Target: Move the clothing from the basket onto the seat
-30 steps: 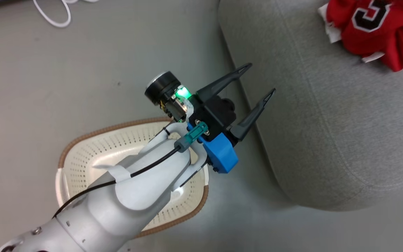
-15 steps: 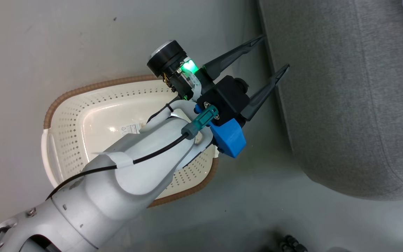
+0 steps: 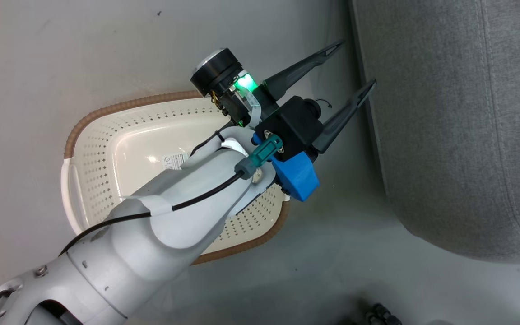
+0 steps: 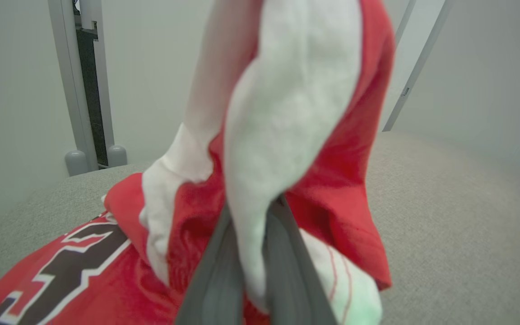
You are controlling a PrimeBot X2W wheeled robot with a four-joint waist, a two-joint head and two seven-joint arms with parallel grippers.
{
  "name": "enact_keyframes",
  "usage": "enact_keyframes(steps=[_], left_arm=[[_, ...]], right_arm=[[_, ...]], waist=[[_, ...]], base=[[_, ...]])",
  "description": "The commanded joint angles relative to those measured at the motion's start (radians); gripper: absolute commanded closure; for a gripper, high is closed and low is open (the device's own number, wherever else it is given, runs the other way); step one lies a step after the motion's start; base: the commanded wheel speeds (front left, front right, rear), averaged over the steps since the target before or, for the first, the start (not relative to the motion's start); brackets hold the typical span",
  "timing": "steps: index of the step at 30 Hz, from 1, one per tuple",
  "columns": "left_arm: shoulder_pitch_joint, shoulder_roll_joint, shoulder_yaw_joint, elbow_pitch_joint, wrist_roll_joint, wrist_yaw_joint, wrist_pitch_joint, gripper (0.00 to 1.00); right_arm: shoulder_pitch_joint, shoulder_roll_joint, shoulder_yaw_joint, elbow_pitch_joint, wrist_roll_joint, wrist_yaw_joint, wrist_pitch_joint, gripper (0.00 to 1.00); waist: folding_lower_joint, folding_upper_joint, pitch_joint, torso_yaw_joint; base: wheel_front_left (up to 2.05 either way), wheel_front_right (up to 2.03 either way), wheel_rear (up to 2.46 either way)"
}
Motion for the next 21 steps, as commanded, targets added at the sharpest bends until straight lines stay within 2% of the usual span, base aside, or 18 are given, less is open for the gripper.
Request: enact_keyframes(steps=[1, 2, 3, 12, 21], left_arm=[[-0.006, 0.004, 0.002, 0.003, -0.006, 0.003, -0.006, 0.00], [-0.002, 0.004, 0.001, 0.006, -0.005, 0.004, -0.008, 0.00], [0.001, 0.003, 0.001, 0.007, -0.008, 0.005, -0.010, 0.00], [0.053, -0.001, 0.009, 0.028, -0.031, 0.011, -0.032, 0.00], [0.166, 0.005, 0.054, 0.032, -0.065, 0.030, -0.046, 0.00]], right_arm=[[0.019, 0.005, -0.002, 0.006, 0.001, 0.000, 0.000, 1.00], [0.019, 0.008, -0.001, -0.005, 0.001, 0.000, 0.000, 0.58], [0.023, 0.011, -0.002, -0.012, -0.001, 0.000, 0.000, 0.00], [0.146, 0.056, -0.016, -0.096, -0.002, 0.000, 0.000, 0.00], [0.362, 0.134, 0.040, -0.257, -0.020, 0.000, 0.000, 0.00]], waist=[[-0.0001, 0.0000, -0.009, -0.004], [-0.0001, 0.0000, -0.016, -0.006], [-0.0001, 0.0000, -0.023, -0.008], [-0.0001, 0.0000, -0.130, -0.017], [-0.0001, 0.0000, -0.294, -0.019]], base=[[0.00, 0.00, 0.00], [0.00, 0.00, 0.00], [0.00, 0.00, 0.00], [0.00, 0.00, 0.00], [0.00, 0.00, 0.00]])
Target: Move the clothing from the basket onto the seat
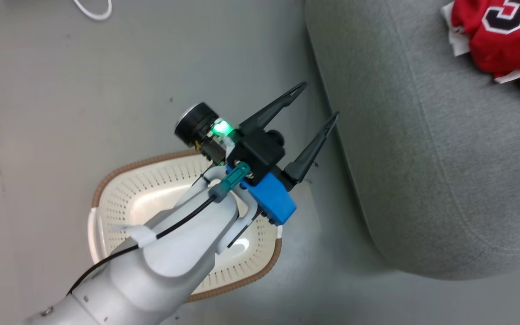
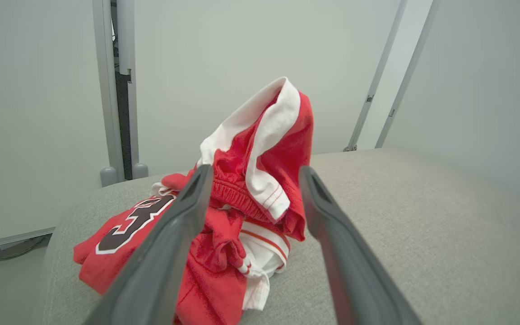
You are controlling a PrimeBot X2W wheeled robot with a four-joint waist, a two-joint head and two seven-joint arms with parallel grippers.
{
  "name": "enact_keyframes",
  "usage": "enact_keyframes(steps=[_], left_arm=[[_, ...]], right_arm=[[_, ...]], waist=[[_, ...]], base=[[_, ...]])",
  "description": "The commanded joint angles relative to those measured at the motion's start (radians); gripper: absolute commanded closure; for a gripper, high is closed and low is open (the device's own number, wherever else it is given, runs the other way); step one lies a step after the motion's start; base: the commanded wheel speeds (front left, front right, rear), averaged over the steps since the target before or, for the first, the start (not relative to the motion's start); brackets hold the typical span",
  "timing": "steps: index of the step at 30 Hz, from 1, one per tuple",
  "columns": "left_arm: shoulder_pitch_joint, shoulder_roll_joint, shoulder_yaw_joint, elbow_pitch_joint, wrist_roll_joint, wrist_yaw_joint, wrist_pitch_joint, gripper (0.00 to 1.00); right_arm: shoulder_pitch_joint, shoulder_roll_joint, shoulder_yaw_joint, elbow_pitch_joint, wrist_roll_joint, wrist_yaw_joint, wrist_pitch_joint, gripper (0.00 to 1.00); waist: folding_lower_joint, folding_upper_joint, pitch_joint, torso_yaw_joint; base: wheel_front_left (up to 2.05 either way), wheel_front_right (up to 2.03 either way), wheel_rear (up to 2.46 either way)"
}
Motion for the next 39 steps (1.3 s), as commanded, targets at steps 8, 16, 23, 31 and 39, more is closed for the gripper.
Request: enact_keyframes(steps=[8, 16, 23, 31, 39], left_arm=[[0.149, 0.035, 0.117, -0.068, 0.002, 0.035, -0.004, 0.00], [0.324, 0.051, 0.293, -0.145, 0.036, 0.058, -0.004, 0.00], [0.461, 0.041, 0.457, -0.199, 0.088, 0.055, -0.004, 0.00], [0.581, 0.019, 0.624, -0.240, 0.157, 0.034, -0.004, 0.00], [0.676, -0.020, 0.755, -0.262, 0.208, 0.003, -0.004, 0.00]], right_arm=[[0.157, 0.045, 0.119, -0.134, 0.022, 0.000, 0.000, 0.00], [0.258, 0.081, 0.252, -0.217, 0.045, 0.000, 0.000, 0.00], [0.334, 0.098, 0.308, -0.261, 0.052, 0.000, 0.000, 0.00], [0.408, 0.117, 0.341, -0.291, 0.054, 0.000, 0.000, 0.00], [0.485, 0.143, 0.357, -0.302, 0.056, 0.000, 0.000, 0.00]], waist=[[0.0000, 0.0000, -0.167, 0.041], [0.0000, 0.0000, -0.282, 0.117], [0.0000, 0.0000, -0.354, 0.192], [0.0000, 0.0000, -0.404, 0.258], [0.0000, 0.0000, -0.444, 0.287]], base=[[0.00, 0.00, 0.00], [0.00, 0.00, 0.00], [0.00, 0.00, 0.00], [0.00, 0.00, 0.00], [0.00, 0.00, 0.00]])
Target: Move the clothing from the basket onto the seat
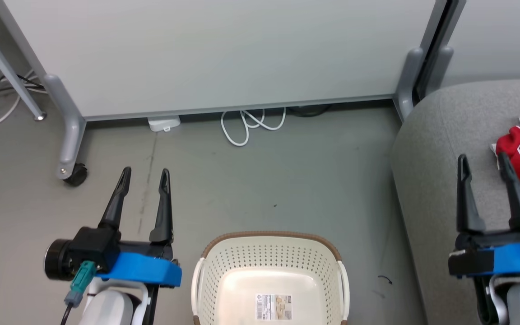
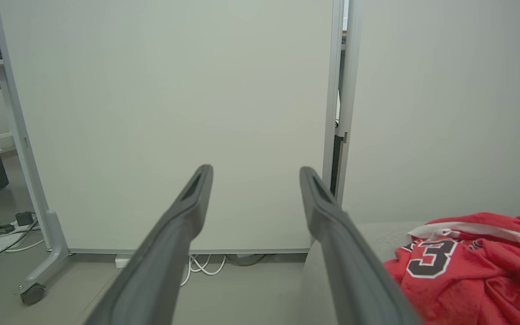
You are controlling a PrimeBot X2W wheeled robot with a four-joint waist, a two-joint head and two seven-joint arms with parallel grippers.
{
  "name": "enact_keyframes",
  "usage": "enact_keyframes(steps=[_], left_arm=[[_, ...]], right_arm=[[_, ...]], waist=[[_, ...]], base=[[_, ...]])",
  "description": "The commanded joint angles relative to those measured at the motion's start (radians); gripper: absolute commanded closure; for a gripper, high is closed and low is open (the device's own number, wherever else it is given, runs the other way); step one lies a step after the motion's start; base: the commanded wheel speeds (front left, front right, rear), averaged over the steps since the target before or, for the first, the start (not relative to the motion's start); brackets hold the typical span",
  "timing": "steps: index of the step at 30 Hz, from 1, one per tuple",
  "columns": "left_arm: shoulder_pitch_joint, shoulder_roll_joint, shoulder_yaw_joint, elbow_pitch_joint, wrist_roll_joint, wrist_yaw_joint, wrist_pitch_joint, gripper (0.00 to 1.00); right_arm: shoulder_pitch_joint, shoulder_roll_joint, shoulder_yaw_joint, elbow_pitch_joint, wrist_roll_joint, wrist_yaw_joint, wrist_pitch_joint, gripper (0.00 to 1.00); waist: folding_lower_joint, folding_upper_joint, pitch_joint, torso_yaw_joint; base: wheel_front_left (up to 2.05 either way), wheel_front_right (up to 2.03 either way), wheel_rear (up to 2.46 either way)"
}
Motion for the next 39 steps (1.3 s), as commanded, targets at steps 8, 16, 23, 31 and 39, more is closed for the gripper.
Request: enact_keyframes(steps=[8, 16, 23, 31, 39], left_arm=[[0.068, -0.041, 0.080, -0.016, 0.048, -0.038, -0.002, 0.00], [0.102, -0.071, 0.126, -0.009, 0.070, -0.070, -0.002, 0.00], [0.109, -0.083, 0.147, -0.006, 0.088, -0.084, -0.002, 0.00], [0.136, -0.091, 0.149, 0.032, 0.090, -0.087, 0.006, 1.00], [0.137, -0.092, 0.169, 0.047, -0.046, -0.091, 0.043, 1.00]], right_arm=[[0.096, 0.024, 0.007, -0.018, 0.009, 0.001, 0.000, 0.00], [0.125, 0.033, 0.003, -0.020, 0.016, 0.001, 0.000, 0.00], [0.132, 0.034, -0.004, -0.020, 0.032, 0.001, 0.000, 0.00], [0.128, 0.039, -0.001, 0.024, 0.029, 0.000, 0.002, 1.00], [0.120, 0.040, -0.003, 0.052, 0.168, 0.000, 0.044, 1.00]], waist=[[0.0002, -0.0001, -0.029, 0.010], [0.0002, -0.0001, -0.041, 0.010], [0.0002, -0.0001, -0.043, 0.012], [0.0003, -0.0001, -0.042, 0.014], [0.0004, -0.0001, -0.044, 0.010]], base=[[0.00, 0.00, 0.00], [0.00, 0.00, 0.00], [0.00, 0.00, 0.00], [0.00, 0.00, 0.00], [0.00, 0.00, 0.00]])
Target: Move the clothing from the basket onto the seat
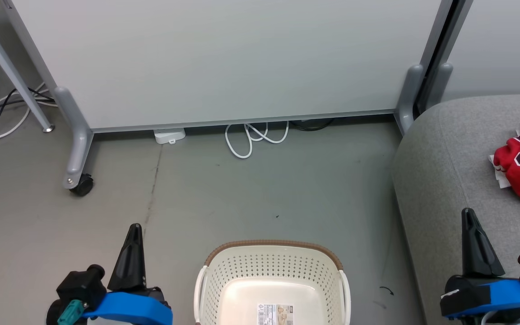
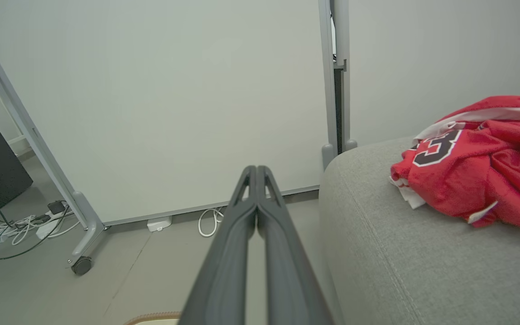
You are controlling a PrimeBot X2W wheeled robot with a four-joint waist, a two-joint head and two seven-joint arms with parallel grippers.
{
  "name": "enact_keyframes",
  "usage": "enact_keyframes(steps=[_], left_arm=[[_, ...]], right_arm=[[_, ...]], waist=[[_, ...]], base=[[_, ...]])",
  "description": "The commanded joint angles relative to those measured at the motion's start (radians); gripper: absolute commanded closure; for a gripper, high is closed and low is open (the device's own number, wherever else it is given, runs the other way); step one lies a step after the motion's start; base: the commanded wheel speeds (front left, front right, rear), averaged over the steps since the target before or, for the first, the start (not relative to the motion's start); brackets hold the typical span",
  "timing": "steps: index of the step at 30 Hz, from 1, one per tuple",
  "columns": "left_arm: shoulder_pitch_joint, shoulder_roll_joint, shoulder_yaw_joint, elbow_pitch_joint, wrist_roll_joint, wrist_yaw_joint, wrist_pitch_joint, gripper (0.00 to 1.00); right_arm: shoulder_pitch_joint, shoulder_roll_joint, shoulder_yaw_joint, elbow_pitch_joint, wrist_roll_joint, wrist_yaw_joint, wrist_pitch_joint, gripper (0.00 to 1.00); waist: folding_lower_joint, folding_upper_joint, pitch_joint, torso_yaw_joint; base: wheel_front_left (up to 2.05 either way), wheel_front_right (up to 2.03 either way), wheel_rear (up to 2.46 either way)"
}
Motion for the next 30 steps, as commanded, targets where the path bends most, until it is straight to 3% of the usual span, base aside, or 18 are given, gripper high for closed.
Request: enact_keyframes(steps=[1, 30], left_arm=[[-0.025, 0.001, 0.013, -0.016, -0.048, -0.004, 0.010, 1.00], [-0.051, 0.000, 0.075, -0.017, -0.502, -0.018, 0.126, 1.00]], right_arm=[[-0.017, -0.004, -0.001, -0.012, 0.051, 0.000, 0.012, 1.00], [-0.041, -0.008, 0.012, 0.015, 0.521, 0.000, 0.126, 1.00]], waist=[[0.0000, -0.0001, 0.000, -0.001], [-0.0001, -0.0001, -0.009, -0.017]], base=[[0.00, 0.00, 0.00], [0.00, 0.00, 0.00]])
